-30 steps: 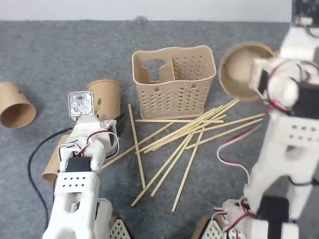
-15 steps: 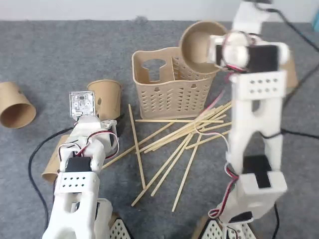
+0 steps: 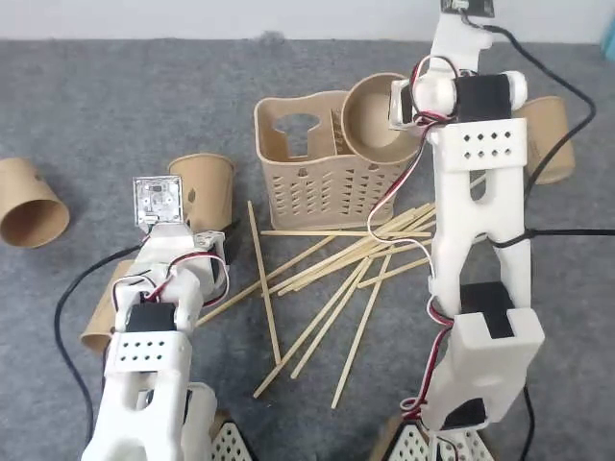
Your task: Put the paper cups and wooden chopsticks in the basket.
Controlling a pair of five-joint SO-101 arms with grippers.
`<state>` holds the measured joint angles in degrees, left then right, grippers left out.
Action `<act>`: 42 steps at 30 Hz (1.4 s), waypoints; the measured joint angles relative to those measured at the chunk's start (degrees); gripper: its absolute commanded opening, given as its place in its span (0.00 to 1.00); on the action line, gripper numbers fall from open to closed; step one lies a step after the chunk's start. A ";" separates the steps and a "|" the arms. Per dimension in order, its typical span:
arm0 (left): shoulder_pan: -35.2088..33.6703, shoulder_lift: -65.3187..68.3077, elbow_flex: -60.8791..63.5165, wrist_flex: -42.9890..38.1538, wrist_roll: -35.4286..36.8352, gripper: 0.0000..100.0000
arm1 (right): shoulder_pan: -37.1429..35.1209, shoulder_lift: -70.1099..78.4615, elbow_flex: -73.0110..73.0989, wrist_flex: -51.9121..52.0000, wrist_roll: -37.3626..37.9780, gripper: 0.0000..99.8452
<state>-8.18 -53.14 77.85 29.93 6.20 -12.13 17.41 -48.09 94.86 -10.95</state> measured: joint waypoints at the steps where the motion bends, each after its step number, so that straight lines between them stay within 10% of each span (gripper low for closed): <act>1: 0.00 0.00 0.00 0.00 0.00 0.27 | 0.00 0.00 -0.70 0.35 0.00 0.29; 15: 0.09 0.00 0.00 0.00 0.00 0.27 | 4.22 -14.68 -13.10 5.89 2.73 0.29; 27: 0.09 0.00 0.00 0.00 0.00 0.27 | 8.00 -32.00 14.95 5.89 8.09 0.28; 32: -0.09 0.00 0.00 0.00 0.00 0.27 | 6.24 -36.84 29.54 5.71 8.09 0.01; 42: 0.00 0.00 0.00 0.00 0.00 0.27 | 1.49 -40.70 48.88 -9.49 8.26 0.01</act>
<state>-8.18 -53.14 77.85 29.93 6.20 -10.64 -23.30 0.79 85.36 -2.68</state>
